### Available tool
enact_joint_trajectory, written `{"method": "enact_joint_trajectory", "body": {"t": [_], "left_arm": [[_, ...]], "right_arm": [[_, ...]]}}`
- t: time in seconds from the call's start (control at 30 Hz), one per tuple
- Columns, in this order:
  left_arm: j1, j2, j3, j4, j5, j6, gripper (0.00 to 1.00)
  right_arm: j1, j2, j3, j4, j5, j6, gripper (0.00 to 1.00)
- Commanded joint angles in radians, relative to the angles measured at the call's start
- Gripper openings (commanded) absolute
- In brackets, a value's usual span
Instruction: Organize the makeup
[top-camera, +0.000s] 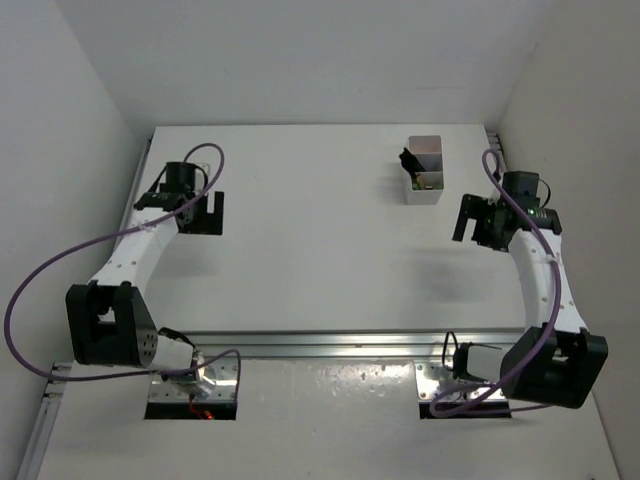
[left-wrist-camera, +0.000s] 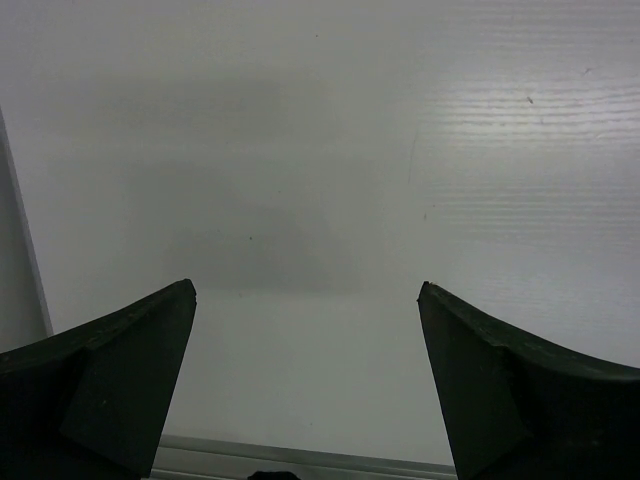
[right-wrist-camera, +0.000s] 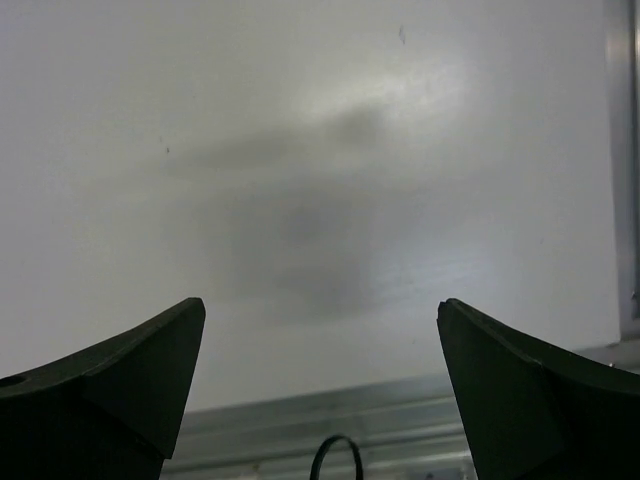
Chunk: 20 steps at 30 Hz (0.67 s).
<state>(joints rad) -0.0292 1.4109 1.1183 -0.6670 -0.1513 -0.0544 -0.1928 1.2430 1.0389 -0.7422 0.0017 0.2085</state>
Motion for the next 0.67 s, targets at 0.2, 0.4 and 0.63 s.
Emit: {"method": "enact_joint_trajectory", "body": {"t": [0.2,0.4,0.63], "left_arm": [[0.068,-0.246,-0.126,0.079,0.174,-0.032,1.0],[0.087,-0.361,-0.183,0.11,0.213,-0.032,1.0],[0.087,-0.408,-0.212,0.11,0.222,-0.032,1.0]], "right_arm": [[0.001,-0.232,-0.129,-0.29,-0.035,0.141,1.0],[0.003,-0.369,-0.166,-0.299,-0.057,0.167,1.0],[0.003,-0.389,-0.146,-0.306,-0.088,0.197,1.0]]}}
